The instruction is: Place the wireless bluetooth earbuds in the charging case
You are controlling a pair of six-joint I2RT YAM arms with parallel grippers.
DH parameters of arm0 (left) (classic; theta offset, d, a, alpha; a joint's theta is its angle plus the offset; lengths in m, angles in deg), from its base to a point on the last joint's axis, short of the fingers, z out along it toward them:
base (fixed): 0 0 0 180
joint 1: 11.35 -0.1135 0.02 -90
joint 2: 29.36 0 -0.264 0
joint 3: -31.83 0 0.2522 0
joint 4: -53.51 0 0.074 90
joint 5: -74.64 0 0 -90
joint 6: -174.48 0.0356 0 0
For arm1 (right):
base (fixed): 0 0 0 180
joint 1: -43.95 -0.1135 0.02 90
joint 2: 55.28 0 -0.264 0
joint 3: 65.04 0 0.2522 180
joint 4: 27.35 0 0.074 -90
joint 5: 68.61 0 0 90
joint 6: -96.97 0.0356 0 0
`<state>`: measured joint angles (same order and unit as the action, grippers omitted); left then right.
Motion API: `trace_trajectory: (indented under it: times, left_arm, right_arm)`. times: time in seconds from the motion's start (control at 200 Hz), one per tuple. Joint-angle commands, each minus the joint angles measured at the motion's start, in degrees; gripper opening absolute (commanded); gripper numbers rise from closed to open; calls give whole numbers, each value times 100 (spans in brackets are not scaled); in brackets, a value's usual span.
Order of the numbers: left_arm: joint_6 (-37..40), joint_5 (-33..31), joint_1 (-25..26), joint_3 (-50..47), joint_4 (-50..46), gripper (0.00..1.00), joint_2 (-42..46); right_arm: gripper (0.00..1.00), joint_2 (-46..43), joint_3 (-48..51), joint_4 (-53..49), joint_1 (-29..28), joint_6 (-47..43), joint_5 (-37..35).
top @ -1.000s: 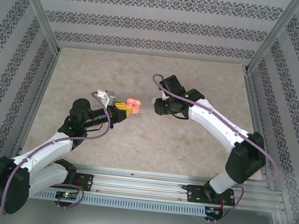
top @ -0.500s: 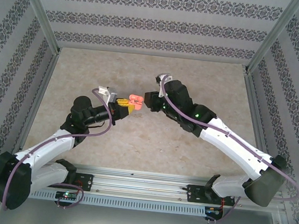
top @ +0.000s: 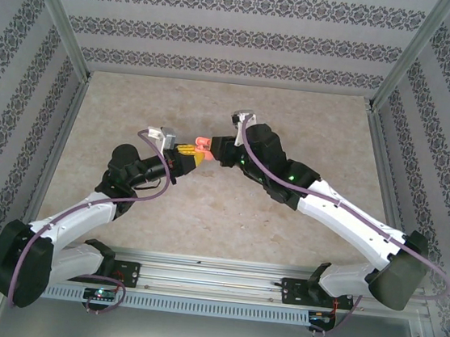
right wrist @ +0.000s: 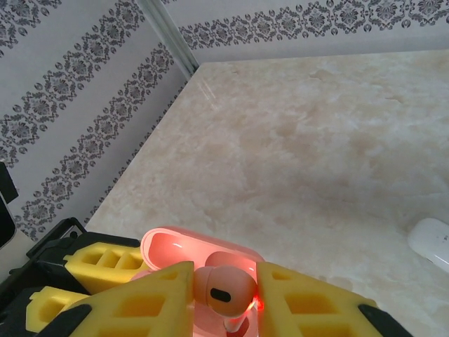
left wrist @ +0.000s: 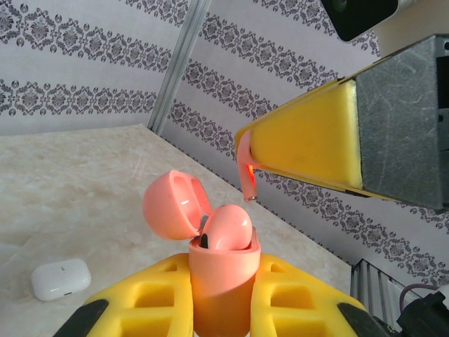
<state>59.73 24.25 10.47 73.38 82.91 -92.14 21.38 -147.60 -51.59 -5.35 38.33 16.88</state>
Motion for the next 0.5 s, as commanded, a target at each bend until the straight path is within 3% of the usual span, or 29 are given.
trace_trajectory:
  times: [0.0,0.495]
  left_arm:
    - [-126,-37,110,158,485,0,12]
    - [-214,-51,112,170,580,0,36]
  right_arm:
    - [26,52,61,139,-71,37,-56]
    - [26,228,127,139,-71,15,-10]
